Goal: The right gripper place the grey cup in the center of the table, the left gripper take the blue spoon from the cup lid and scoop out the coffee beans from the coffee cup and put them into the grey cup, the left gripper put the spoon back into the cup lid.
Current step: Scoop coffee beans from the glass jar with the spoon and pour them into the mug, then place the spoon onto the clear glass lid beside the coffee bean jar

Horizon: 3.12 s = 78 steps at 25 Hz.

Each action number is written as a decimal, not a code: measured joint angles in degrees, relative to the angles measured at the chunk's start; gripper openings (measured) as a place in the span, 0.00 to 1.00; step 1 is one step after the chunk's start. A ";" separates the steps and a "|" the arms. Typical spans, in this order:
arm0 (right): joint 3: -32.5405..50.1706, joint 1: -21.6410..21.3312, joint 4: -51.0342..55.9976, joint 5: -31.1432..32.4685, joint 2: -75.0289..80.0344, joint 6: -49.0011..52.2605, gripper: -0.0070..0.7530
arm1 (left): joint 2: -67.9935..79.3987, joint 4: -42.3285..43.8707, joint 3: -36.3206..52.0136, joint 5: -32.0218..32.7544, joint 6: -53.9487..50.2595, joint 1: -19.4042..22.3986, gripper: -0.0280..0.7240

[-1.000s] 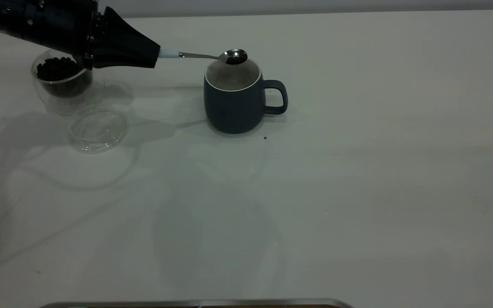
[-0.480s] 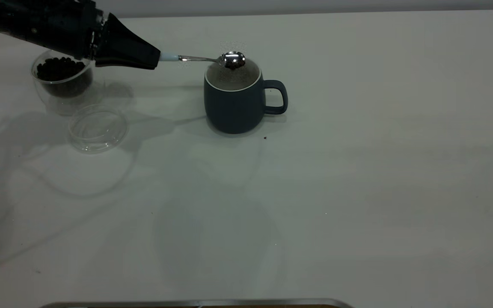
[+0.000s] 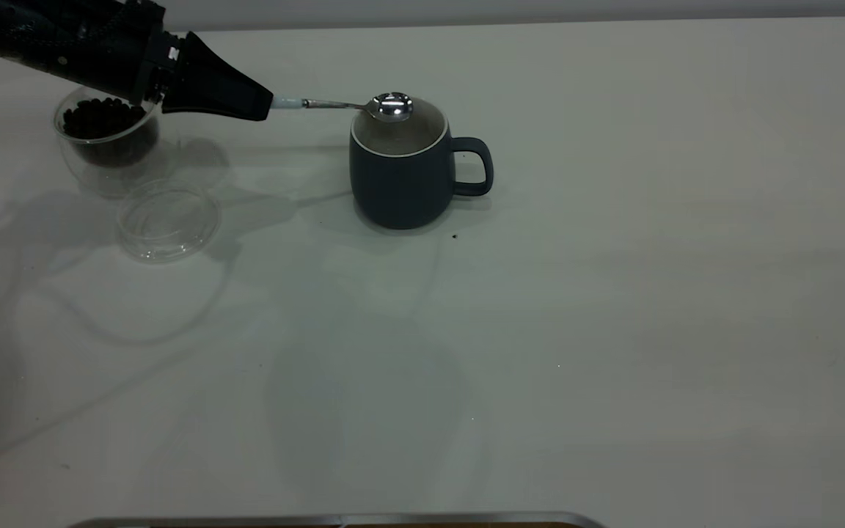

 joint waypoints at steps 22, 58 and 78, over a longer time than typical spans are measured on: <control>0.00 0.00 0.00 0.00 0.00 0.00 0.33 | -1.74 2.50 0.00 -1.63 5.80 -0.62 0.22; 0.00 0.00 0.00 0.00 0.00 0.00 0.33 | -14.96 17.64 0.00 12.53 -26.63 19.51 0.22; 0.00 0.00 0.00 0.00 -0.01 0.00 0.33 | -0.88 27.36 0.00 8.52 -35.03 23.63 0.22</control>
